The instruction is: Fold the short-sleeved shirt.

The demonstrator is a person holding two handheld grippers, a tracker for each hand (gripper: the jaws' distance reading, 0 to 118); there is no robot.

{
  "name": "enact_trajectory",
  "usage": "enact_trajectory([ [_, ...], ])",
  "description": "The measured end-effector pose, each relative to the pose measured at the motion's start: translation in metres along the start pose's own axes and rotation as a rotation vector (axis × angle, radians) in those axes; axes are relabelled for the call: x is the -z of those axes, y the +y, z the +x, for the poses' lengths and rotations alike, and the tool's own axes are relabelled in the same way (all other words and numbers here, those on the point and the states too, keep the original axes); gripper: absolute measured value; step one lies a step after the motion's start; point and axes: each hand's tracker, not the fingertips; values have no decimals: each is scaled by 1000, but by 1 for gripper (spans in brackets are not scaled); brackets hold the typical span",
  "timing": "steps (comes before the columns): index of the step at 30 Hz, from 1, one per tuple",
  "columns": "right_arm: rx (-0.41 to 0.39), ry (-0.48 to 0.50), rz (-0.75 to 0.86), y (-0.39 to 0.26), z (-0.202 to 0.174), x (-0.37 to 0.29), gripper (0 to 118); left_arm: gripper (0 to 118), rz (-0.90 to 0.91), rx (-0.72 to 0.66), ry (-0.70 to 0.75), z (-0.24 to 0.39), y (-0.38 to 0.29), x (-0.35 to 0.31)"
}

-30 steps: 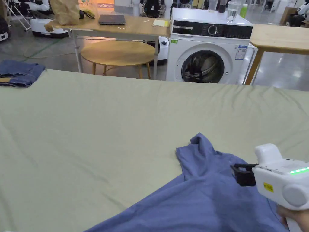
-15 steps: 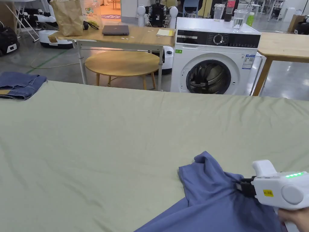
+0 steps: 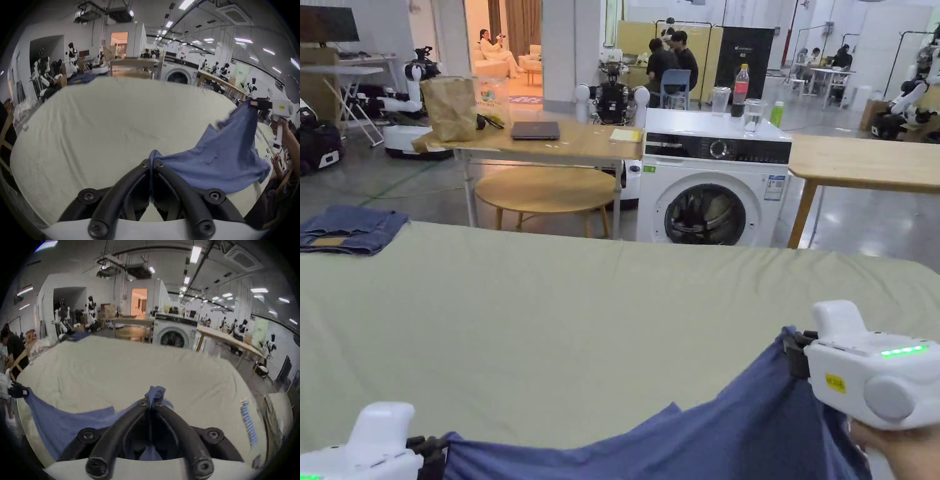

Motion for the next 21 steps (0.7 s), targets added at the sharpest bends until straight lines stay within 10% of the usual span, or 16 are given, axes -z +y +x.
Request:
enact_trajectory([
  [21, 47, -234, 437, 259, 62, -131, 0, 0, 430, 120, 188, 45, 326, -73],
])
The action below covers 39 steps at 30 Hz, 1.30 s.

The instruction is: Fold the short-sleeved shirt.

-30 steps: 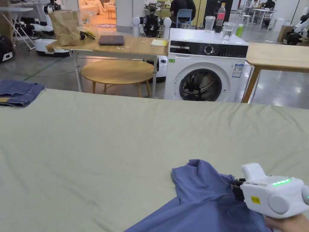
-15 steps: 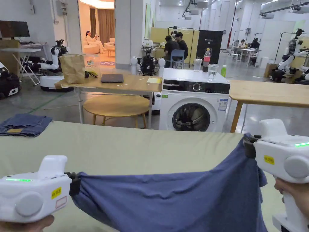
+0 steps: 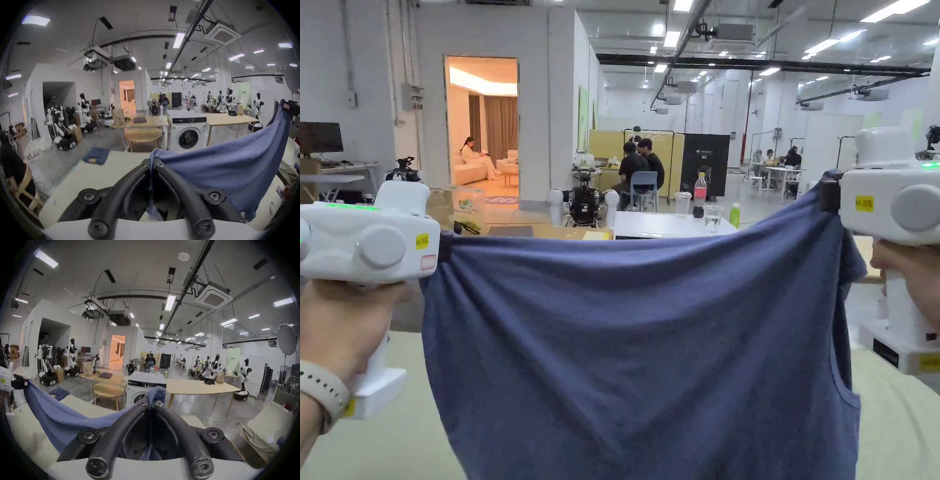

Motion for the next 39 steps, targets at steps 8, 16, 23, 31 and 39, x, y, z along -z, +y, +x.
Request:
enact_trajectory([
  [8, 28, -26, 87, 60, -2, 29, 0, 0, 83, 35, 90, -7, 76, 24],
  [16, 44, -58, 8, 2, -11, 75, 0, 0, 14, 7, 94, -1, 28, 71],
  [23, 55, -82, -78, -79, -15, 97, 0, 0, -94, -23, 96, 11, -48, 106],
  [31, 41, -99, -122, -113, -7, 60, 0, 0, -119, -56, 58, 11, -86, 81],
  [39, 40, -89, -262, -208, -4, -69, 0, 0, -199, -70, 7, 20, -189, -24],
])
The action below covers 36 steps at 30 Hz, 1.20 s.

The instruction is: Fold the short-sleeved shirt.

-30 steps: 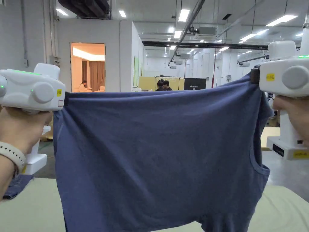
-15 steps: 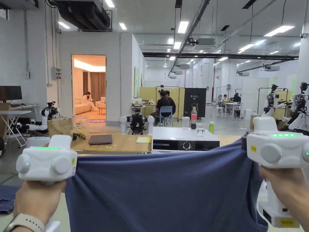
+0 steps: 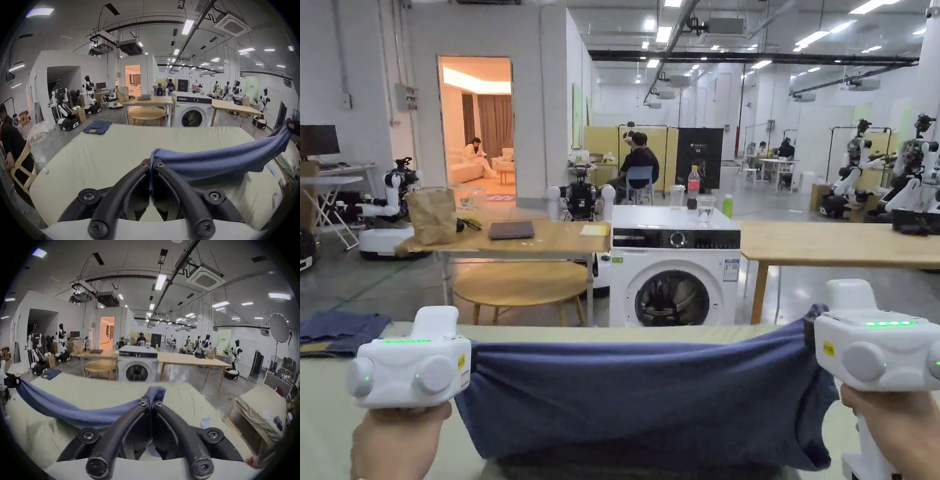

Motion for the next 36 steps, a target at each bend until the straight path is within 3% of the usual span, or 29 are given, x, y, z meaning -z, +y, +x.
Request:
enact_trajectory([
  [2, 7, 30, -71, -48, 4, -24, 0, 0, -44, 3, -2, -3, -48, -23],
  [5, -56, 42, -159, -129, 6, -62, 0, 0, -161, -72, -29, -17, -127, -50],
  [10, -58, 71, -334, -249, 5, -111, 0, 0, -350, -77, -42, -29, -245, -84],
  [15, -51, 55, -431, -303, 3, -124, 0, 0, -384, -105, -46, -37, -293, -97],
  [16, -41, 58, -426, -303, 5, -126, 1, 7, -372, -118, -53, -38, -292, -100],
  [17, -8, 80, -413, -300, 7, -128, 7, 26, -365, -104, -46, -35, -289, -104],
  [18, 19, 91, -411, -293, 7, -132, 24, 53, -337, -69, -32, -32, -284, -111],
  [19, 56, 101, -393, -285, 5, -139, 67, 91, -313, -48, -50, -27, -280, -120],
  [20, 82, 117, -378, -278, 2, -146, 102, 107, -276, -17, -68, -20, -277, -130],
  [21, 107, 159, -338, -268, -3, -159, 118, 111, -230, 16, -80, -10, -273, -143],
  [22, 109, 195, -266, -260, -8, -173, 118, 111, -184, 41, -93, 1, -271, -160],
  [26, 27, 214, -164, -248, -42, -212, 115, 106, -156, 18, -179, 35, -289, -195],
  [27, 19, 224, -154, -249, -48, -218, 102, 94, -164, 19, -170, 43, -296, -202],
  [29, 9, 209, -142, -256, -60, -226, 0, 3, -227, 29, -189, 52, -306, -210],
  [31, -26, 163, -119, -260, -68, -229, 0, 0, -293, 73, -194, 56, -315, -212],
  [33, -14, 266, -164, -261, -69, -229, 0, 0, -274, 40, -216, 51, -317, -217],
  [36, -43, 246, -159, -262, -72, -229, 0, 0, -294, 34, -145, 35, -316, -208],
])
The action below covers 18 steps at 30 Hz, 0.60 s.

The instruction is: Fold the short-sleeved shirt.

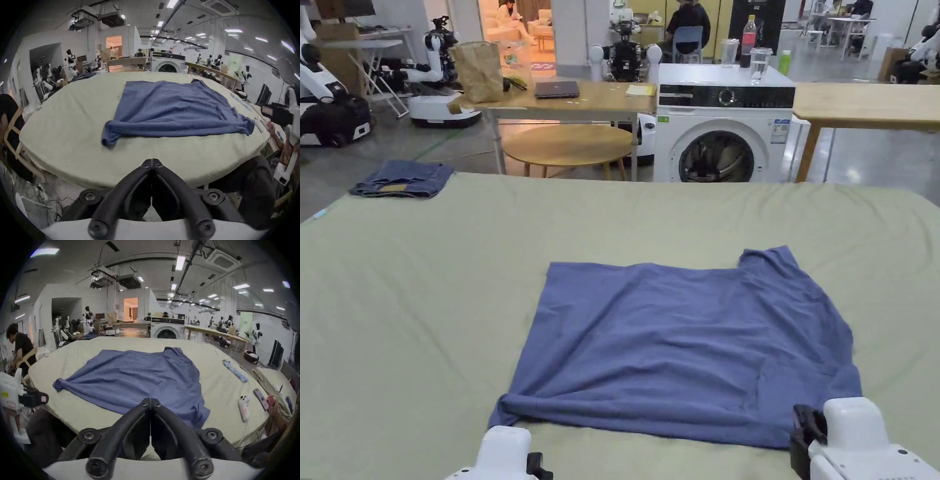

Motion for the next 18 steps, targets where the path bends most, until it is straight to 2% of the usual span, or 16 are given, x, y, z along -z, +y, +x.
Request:
enact_trajectory([
  [6, 1, -6, -47, -8, 6, 17, 0, 0, 9, -66, 36, -40, 13, 16],
  [7, 9, -9, -59, -9, 10, 20, 0, 6, 12, -72, 42, -45, 17, 20],
  [8, 21, -12, -70, -9, 15, 22, 0, 35, 16, -73, 57, -49, 22, 26],
  [9, 28, -17, -78, -12, 15, 25, 0, 78, 6, -67, 69, -54, 27, 35],
  [10, 31, -23, -85, -12, 19, 27, 0, 115, -11, -59, 78, -61, 31, 42],
  [15, 38, -66, -113, -14, 37, 38, 0, 114, -37, -41, 85, -78, 47, 77],
  [16, 32, -85, -123, -14, 42, 40, 0, 106, -55, -24, 70, -80, 48, 85],
  [17, 30, -95, -132, -15, 44, 43, 0, 86, -81, -13, 51, -81, 49, 91],
  [18, 33, -107, -139, -15, 50, 43, 0, 40, -106, -12, 53, -82, 51, 96],
])
